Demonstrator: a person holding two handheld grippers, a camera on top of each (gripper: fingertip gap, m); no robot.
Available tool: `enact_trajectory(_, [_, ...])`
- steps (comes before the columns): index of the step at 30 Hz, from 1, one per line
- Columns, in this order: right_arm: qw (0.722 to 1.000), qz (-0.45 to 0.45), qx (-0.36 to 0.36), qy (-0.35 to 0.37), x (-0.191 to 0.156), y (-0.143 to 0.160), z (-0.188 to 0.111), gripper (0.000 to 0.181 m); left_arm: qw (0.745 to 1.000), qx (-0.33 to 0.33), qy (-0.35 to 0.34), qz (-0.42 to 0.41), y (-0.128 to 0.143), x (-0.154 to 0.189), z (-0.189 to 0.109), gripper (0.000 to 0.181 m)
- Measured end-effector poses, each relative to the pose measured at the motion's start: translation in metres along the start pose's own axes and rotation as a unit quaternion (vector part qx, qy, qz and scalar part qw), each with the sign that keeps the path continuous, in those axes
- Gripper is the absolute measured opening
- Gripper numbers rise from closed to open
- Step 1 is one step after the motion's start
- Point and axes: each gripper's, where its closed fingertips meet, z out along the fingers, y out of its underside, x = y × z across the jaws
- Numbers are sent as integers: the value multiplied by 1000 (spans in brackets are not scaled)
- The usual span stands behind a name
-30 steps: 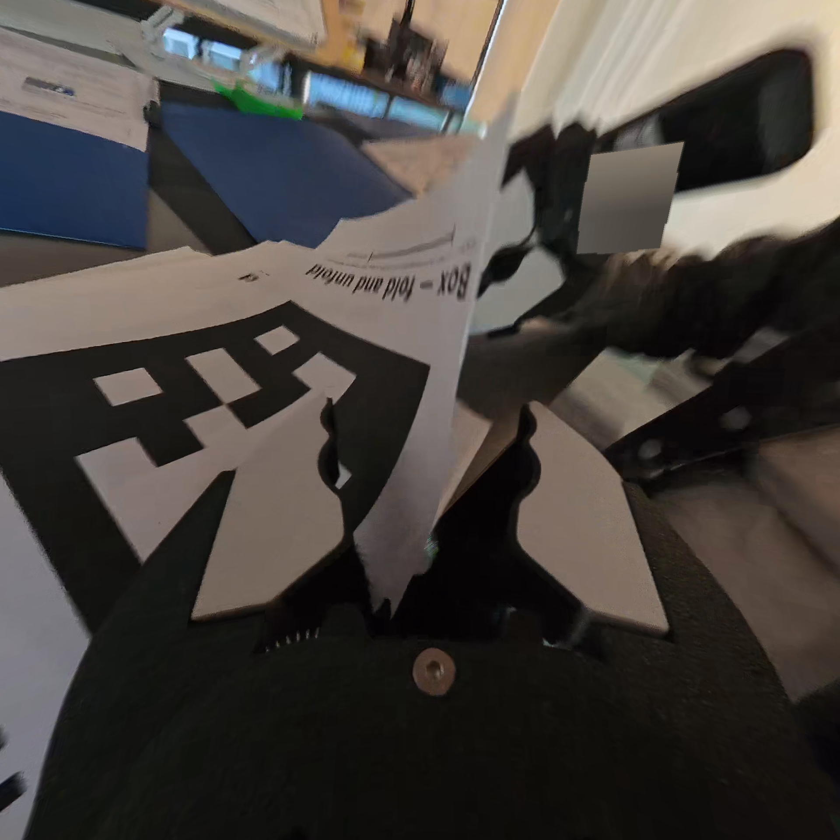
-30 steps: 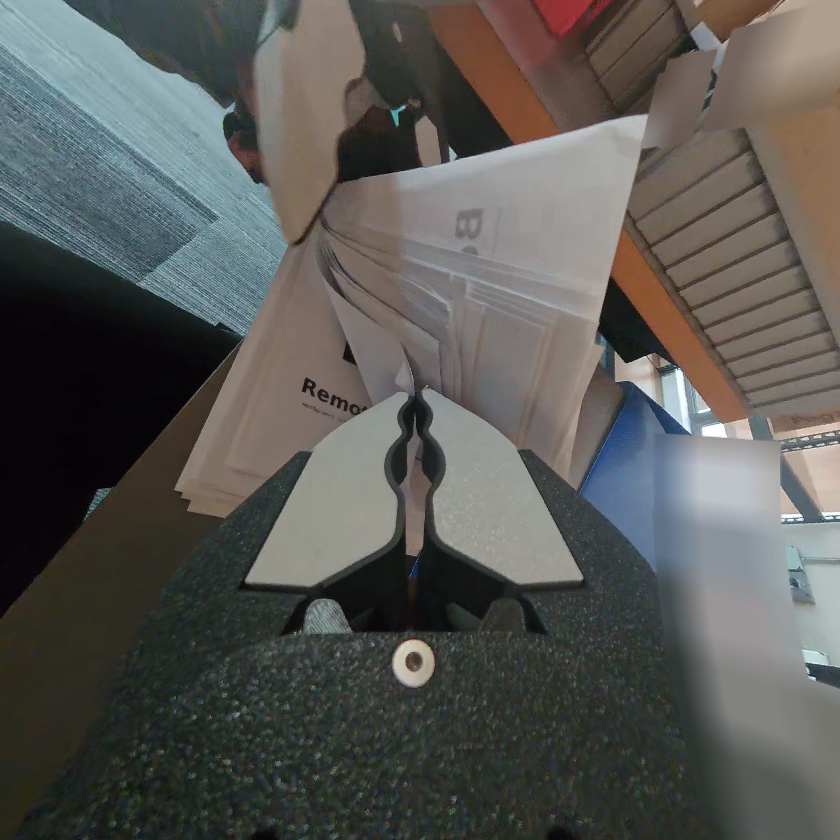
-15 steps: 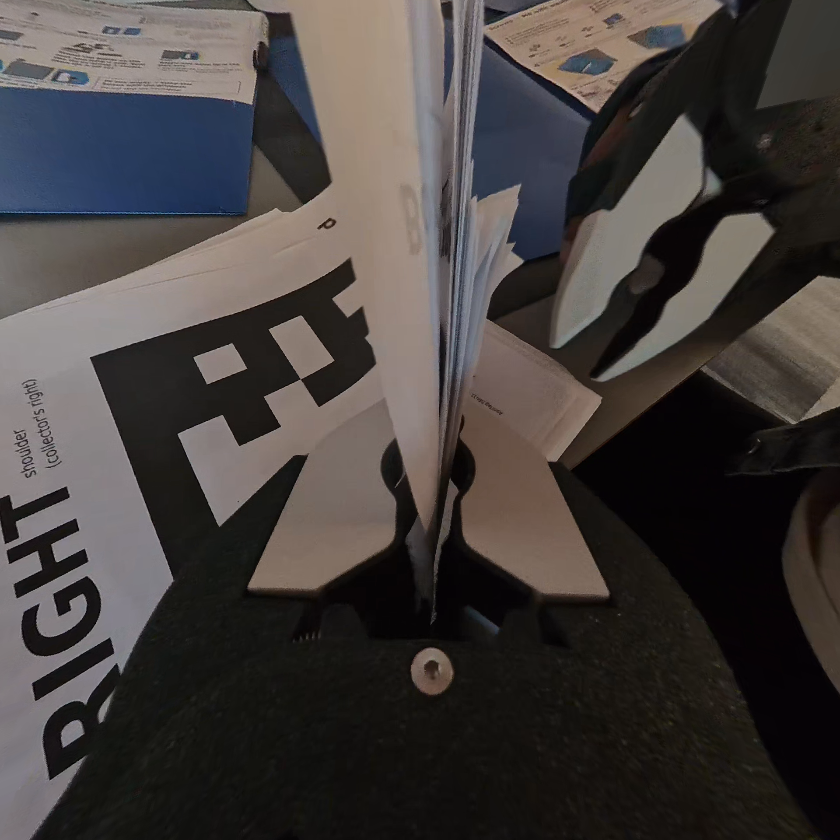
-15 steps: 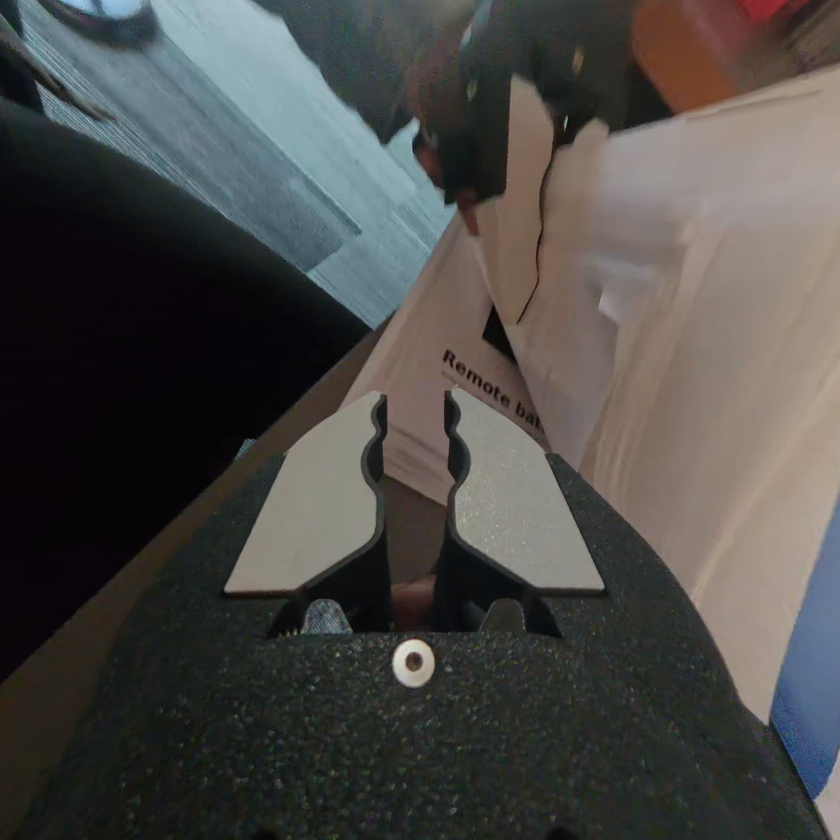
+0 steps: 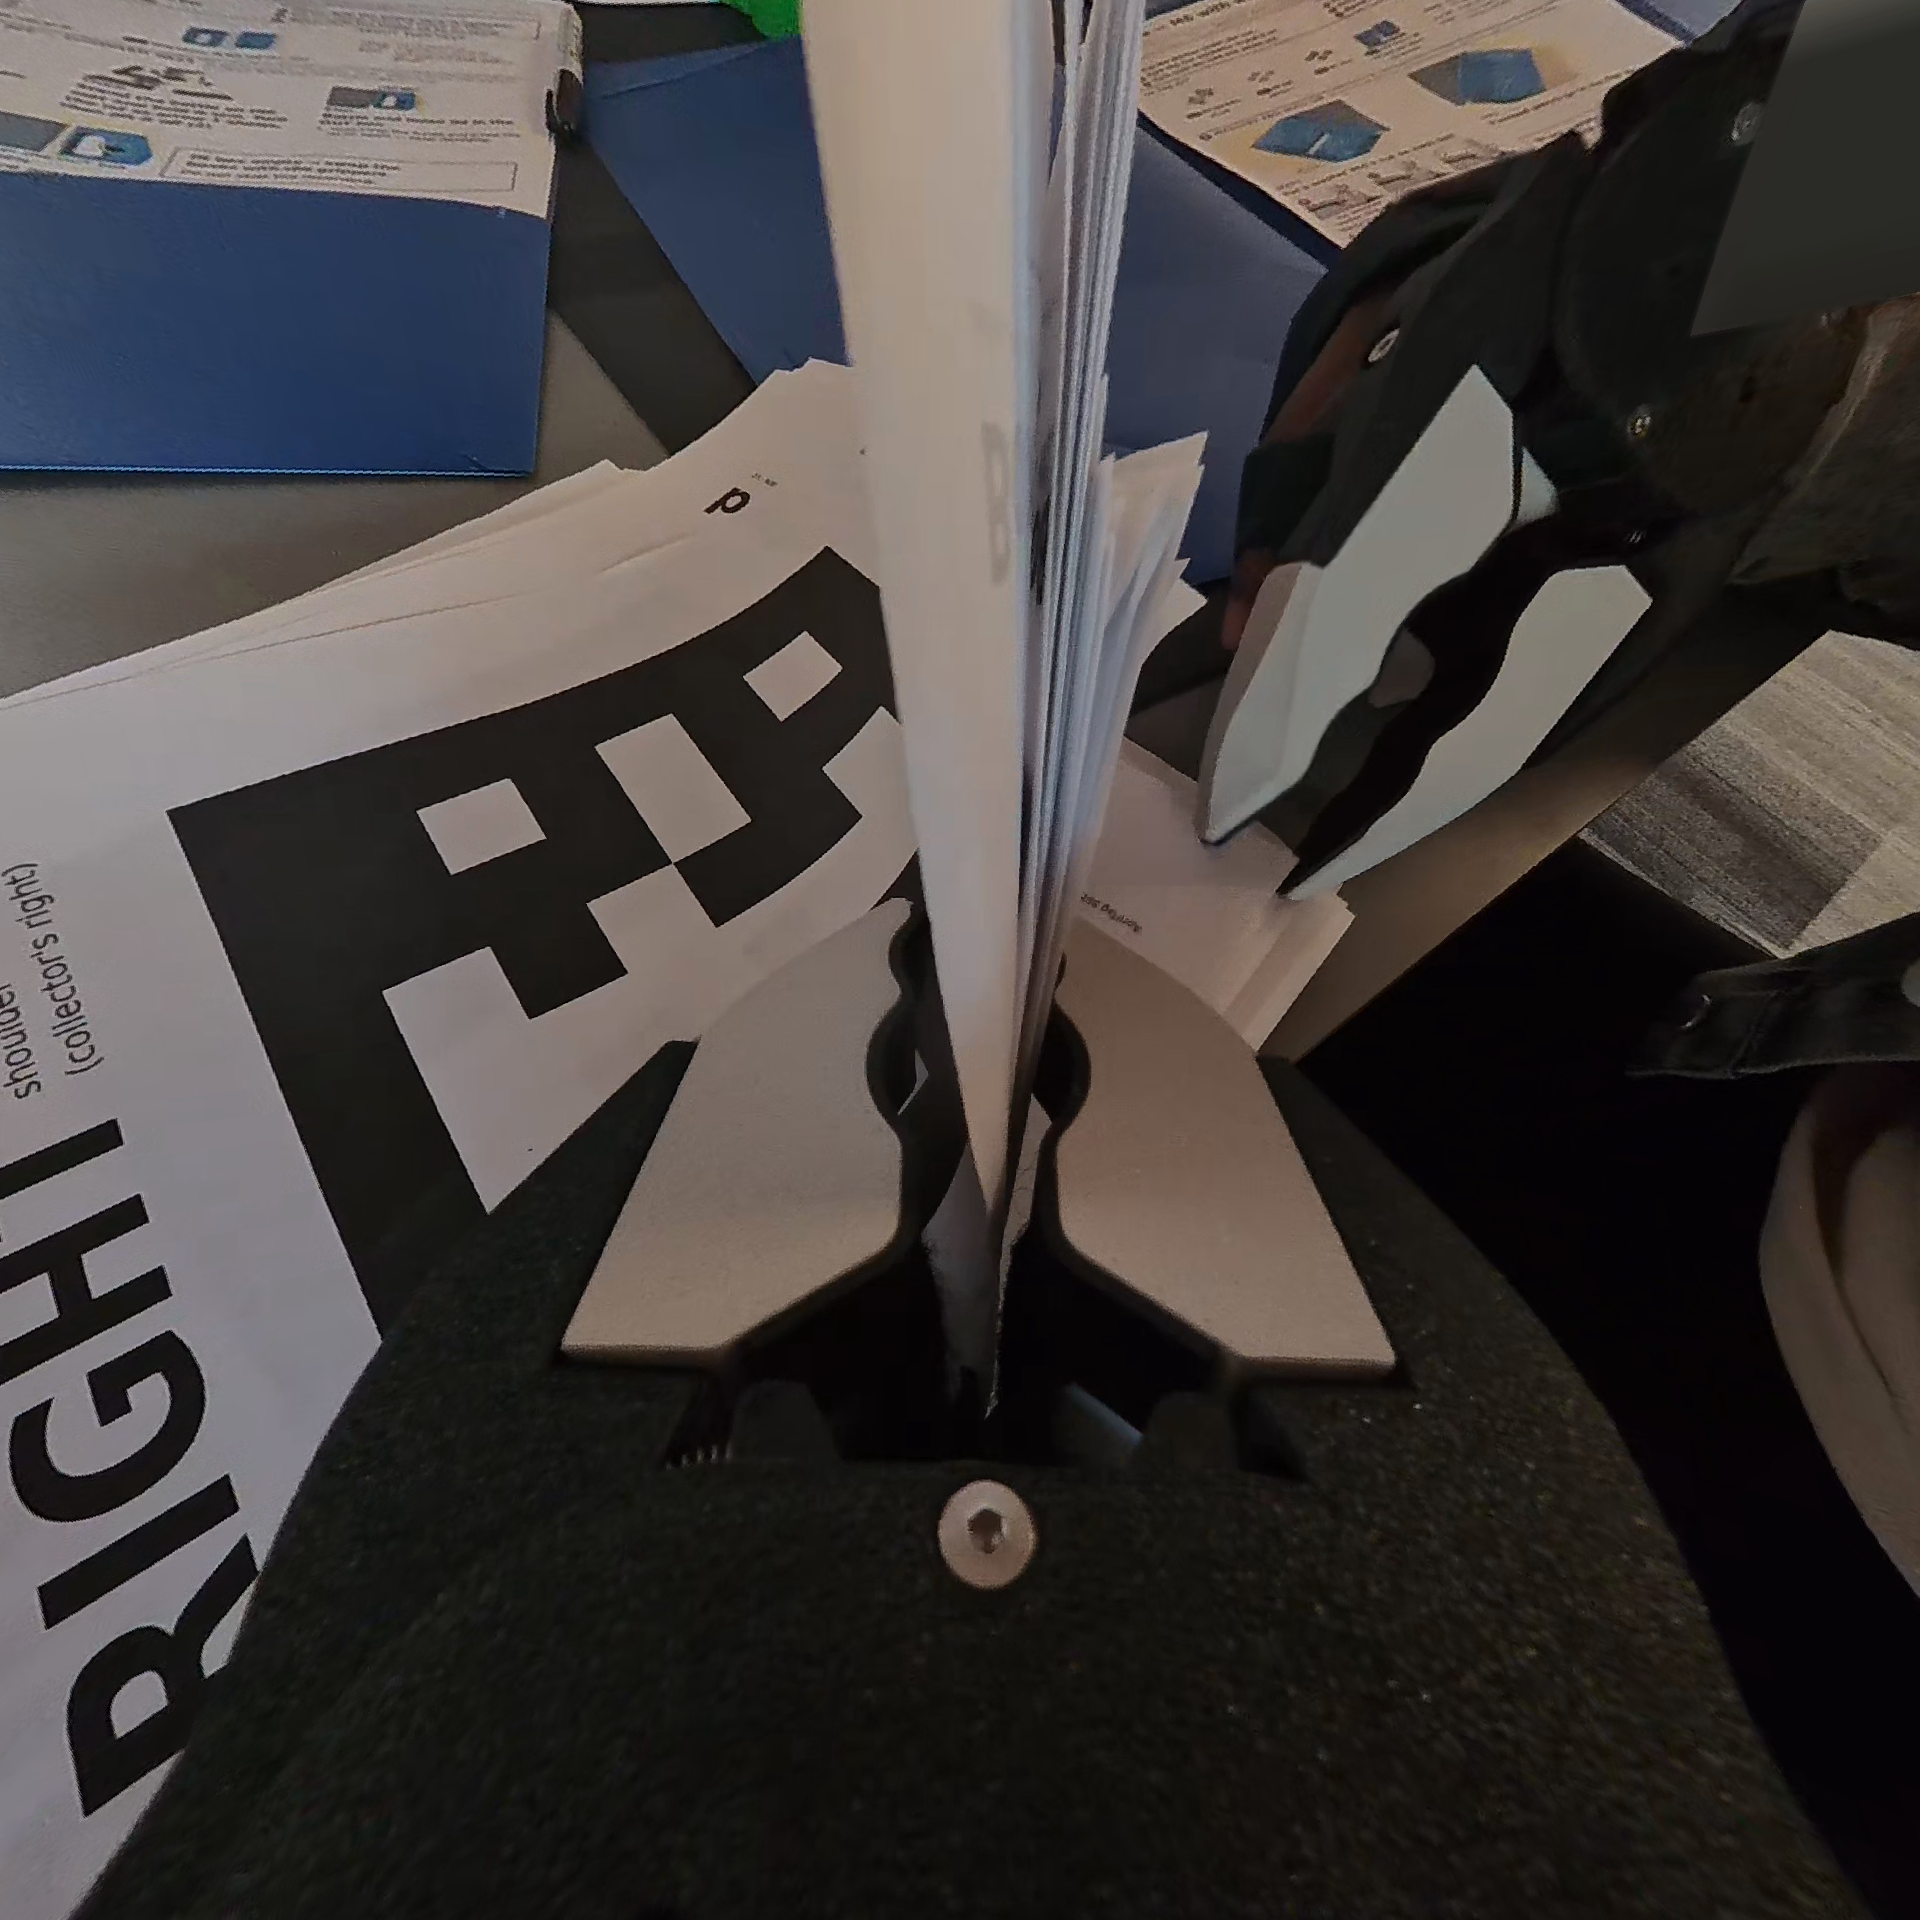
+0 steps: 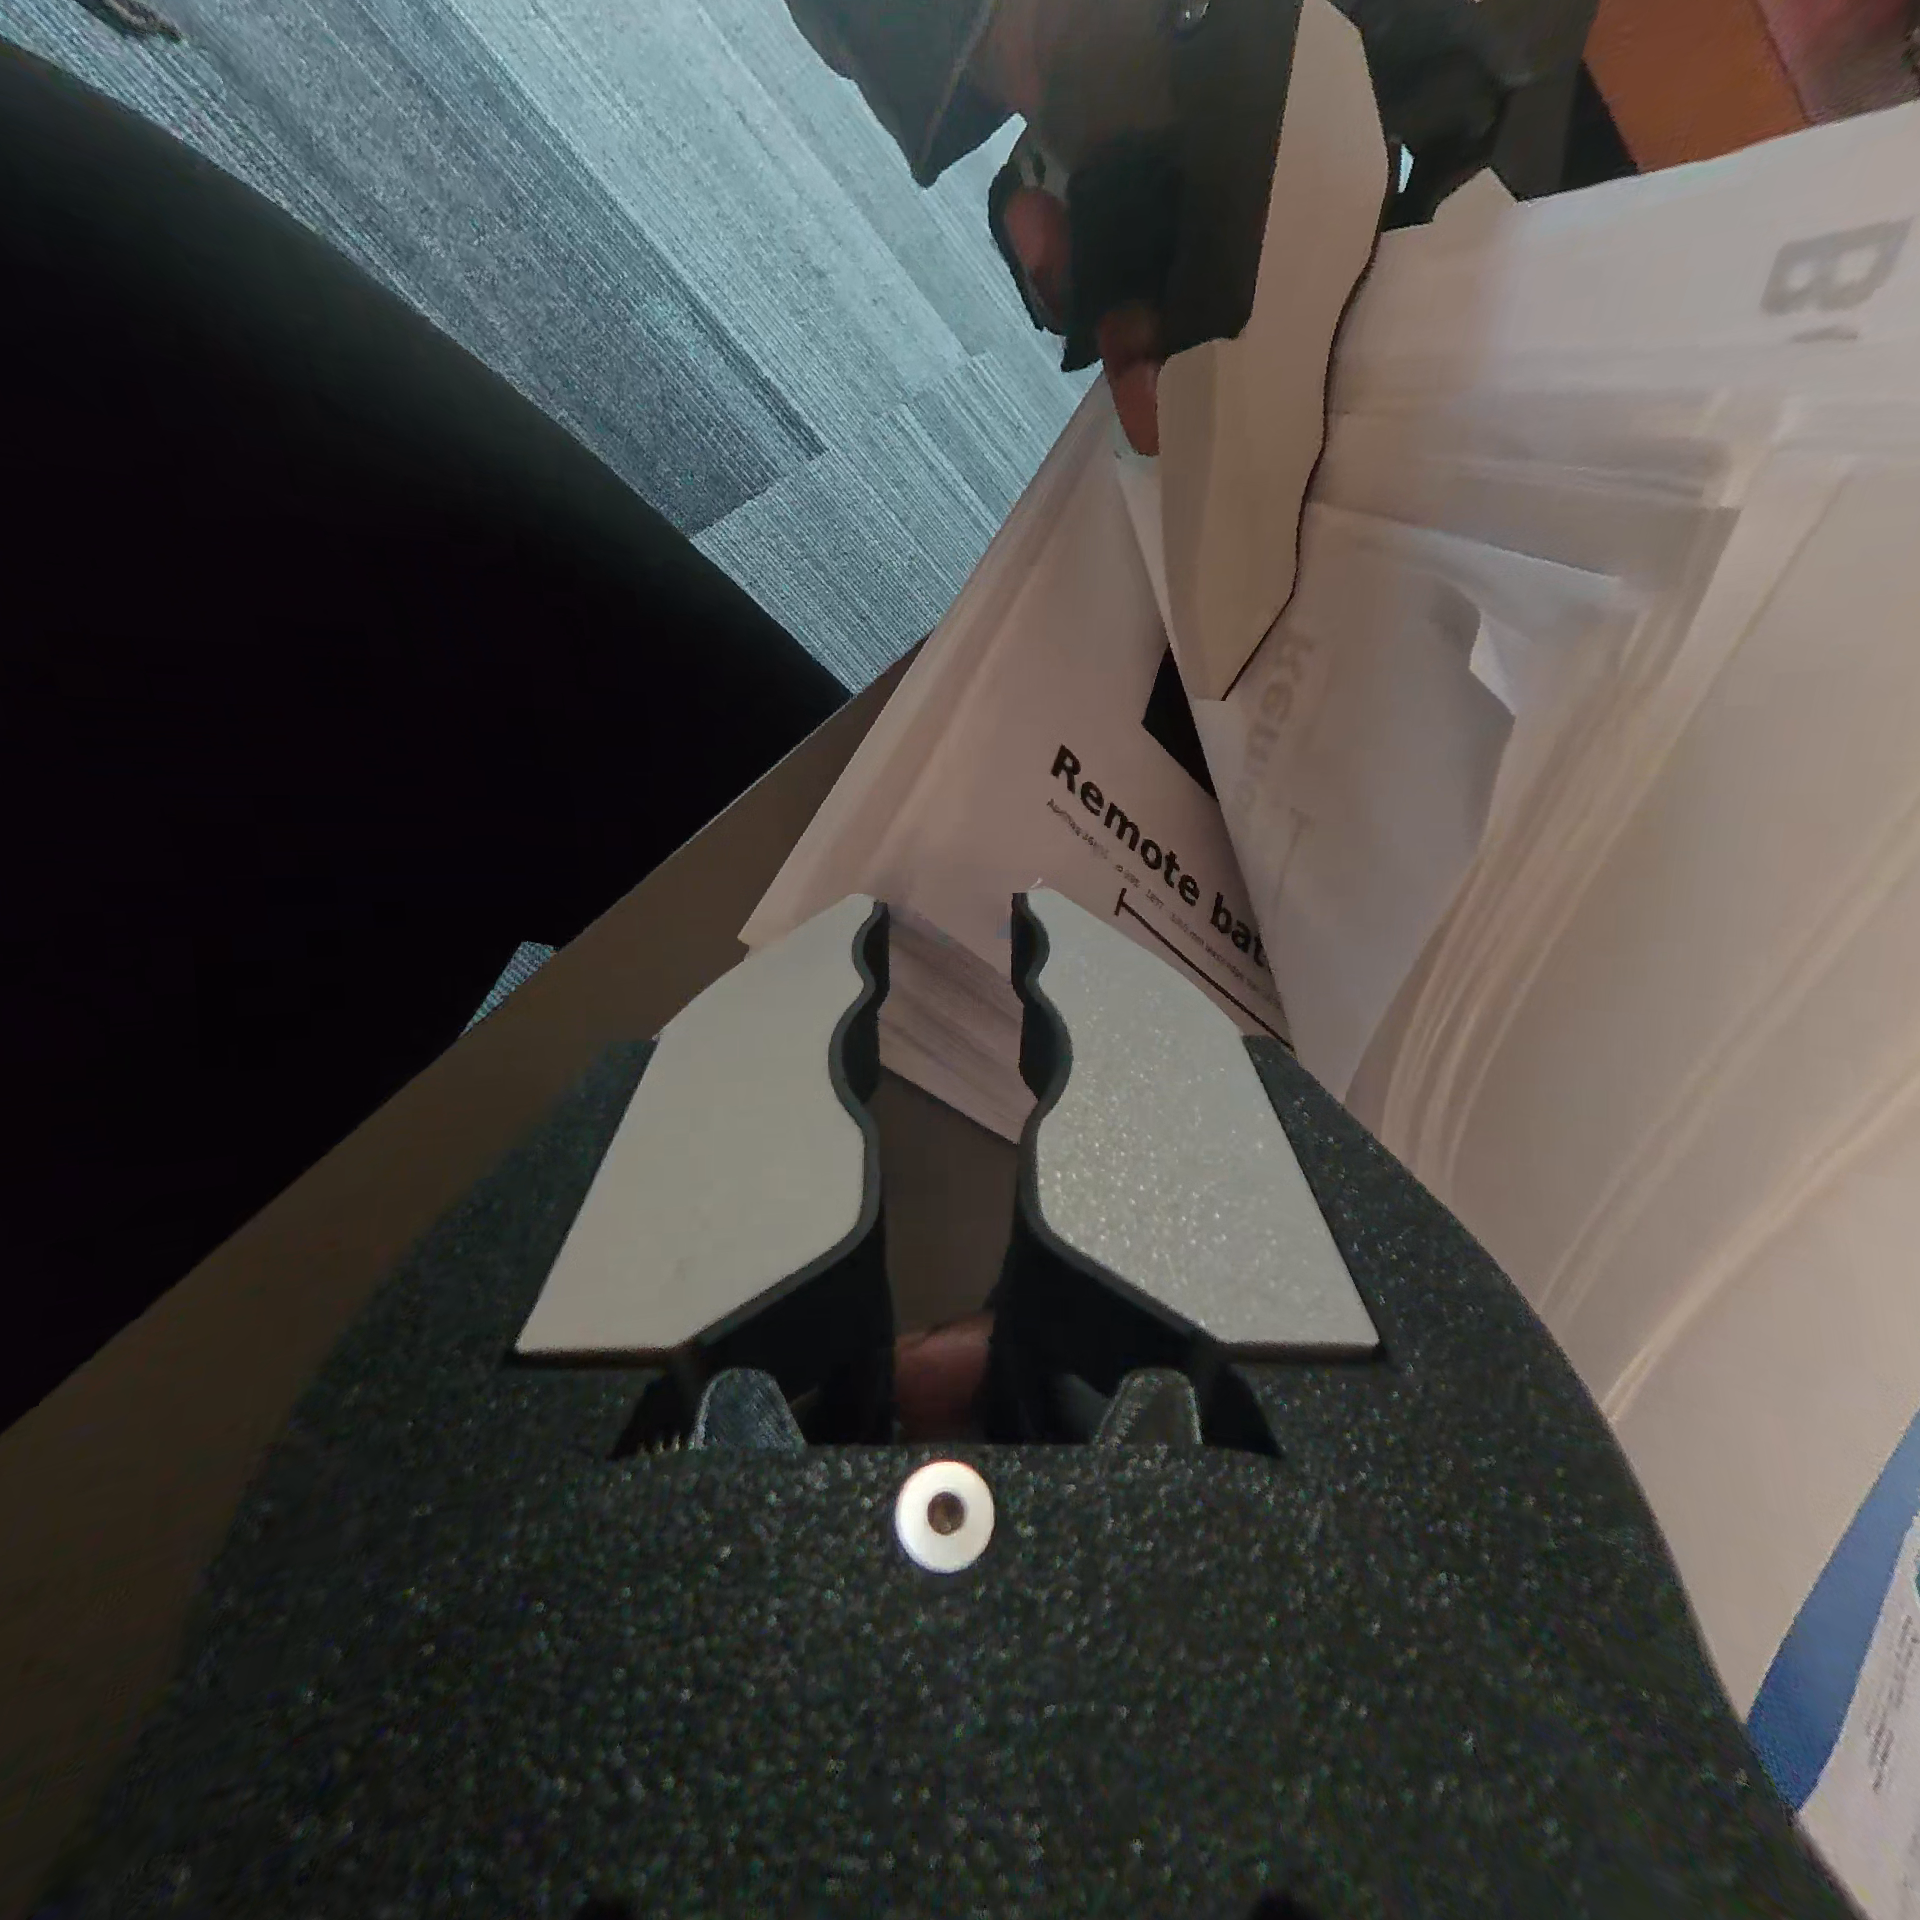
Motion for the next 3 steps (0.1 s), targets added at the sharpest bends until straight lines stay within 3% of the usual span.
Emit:
enact_trajectory(1, [1000, -1, 4, 0, 1, -2, 0, 18, 1000, 0, 0, 1, 0, 0, 0, 19])
enact_trajectory(3, [1000, 1, 13, 5, 6, -5, -1, 14, 1000, -1, 1, 2, 0, 0, 0, 19])
